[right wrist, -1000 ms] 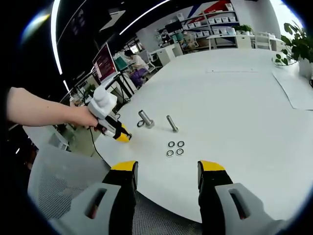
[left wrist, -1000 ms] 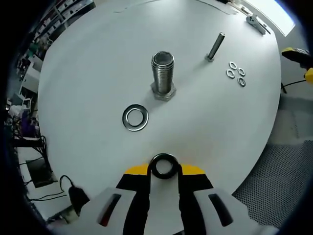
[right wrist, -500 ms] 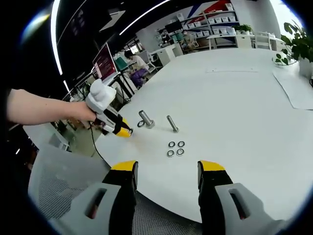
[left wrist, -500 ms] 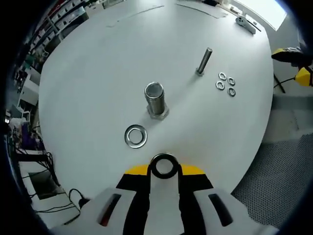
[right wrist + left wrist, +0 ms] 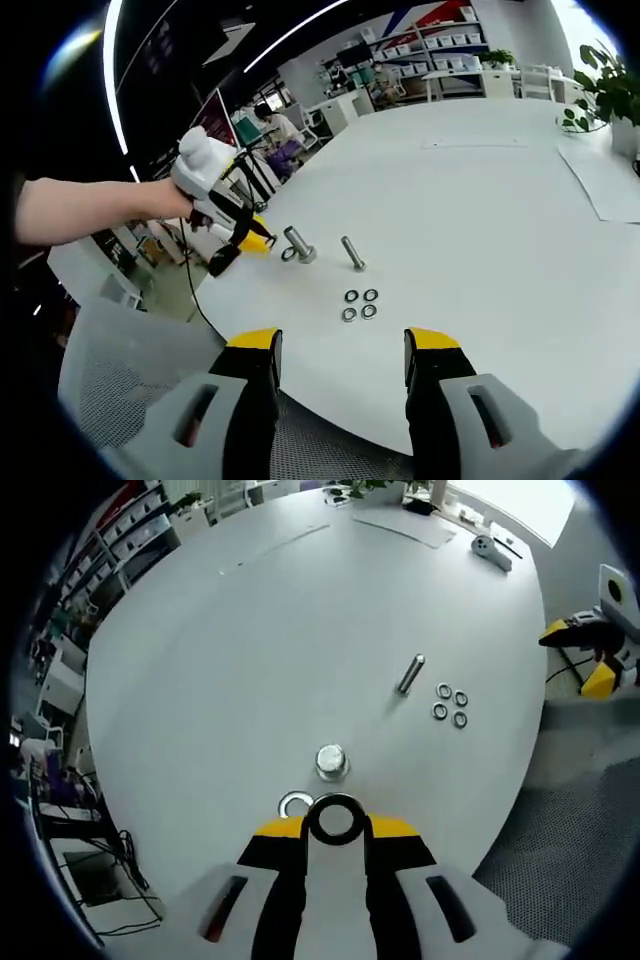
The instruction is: Place the washer onto the threaded stud by aligning its center hole with the stud, sliding it down to the base, and recovering from edge contact or off-axis alignment until the washer reaches the visible bottom stop.
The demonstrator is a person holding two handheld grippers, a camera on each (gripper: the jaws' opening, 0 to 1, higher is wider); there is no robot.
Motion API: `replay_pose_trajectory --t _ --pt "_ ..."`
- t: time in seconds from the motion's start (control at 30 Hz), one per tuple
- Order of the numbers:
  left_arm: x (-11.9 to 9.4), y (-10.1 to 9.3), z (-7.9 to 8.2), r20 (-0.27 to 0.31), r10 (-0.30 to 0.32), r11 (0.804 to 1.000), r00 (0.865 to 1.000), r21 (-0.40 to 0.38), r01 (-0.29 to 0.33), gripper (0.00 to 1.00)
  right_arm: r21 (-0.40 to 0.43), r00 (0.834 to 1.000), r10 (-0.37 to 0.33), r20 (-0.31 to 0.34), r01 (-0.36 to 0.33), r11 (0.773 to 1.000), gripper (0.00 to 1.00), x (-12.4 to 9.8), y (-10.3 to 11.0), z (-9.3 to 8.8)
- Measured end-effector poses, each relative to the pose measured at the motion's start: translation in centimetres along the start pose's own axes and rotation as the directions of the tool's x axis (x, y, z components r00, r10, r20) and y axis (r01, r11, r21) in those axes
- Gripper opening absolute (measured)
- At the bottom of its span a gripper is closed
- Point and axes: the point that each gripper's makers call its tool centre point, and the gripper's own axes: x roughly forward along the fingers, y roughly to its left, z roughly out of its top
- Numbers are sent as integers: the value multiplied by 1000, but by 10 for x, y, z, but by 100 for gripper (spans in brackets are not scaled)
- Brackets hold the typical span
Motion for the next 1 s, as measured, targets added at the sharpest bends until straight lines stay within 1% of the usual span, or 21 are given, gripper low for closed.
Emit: replay_pose_trajectory --t 0.07,0.13,0.27,0.33,0.47,0.5,0.63,0.8,0.87,1.0 --pt "0 4 6 6 2 1000 1000 5 -2 19 0 1000 0 0 0 1000 52 0 0 0" --pt "-3 3 10 13 0 1000 1000 11 0 19 1 1000 1 1 -1 1000 52 0 0 0" --pt "-2 7 21 21 0 1000 1000 23 -1 19 3 1000 2 1 -2 1000 52 1 -1 1" --pt "-2 4 21 16 -2 1000 1000 27 2 19 0 1000 2 1 -2 1000 52 2 -2 2" --pt "2 6 27 0 -8 999 1000 47 8 19 -1 1000 4 0 -4 1000 52 2 -2 2" --pt "3 4 27 -2 -6 999 1000 52 6 19 -1 1000 4 0 -4 1000 52 2 -1 2" --pt "3 3 30 -4 -5 998 1000 55 5 19 2 1000 3 5 -3 1000 52 0 0 1" --pt "5 0 35 -21 -3 997 1000 80 5 19 5 1000 3 6 -3 1000 52 -1 1 1" --pt "6 2 38 -27 -1 996 1000 90 4 19 3 1000 3 5 -3 1000 52 0 1 1" --pt "9 1 39 -47 -2 994 999 108 7 19 -1 1000 4 3 -4 1000 52 0 2 0"
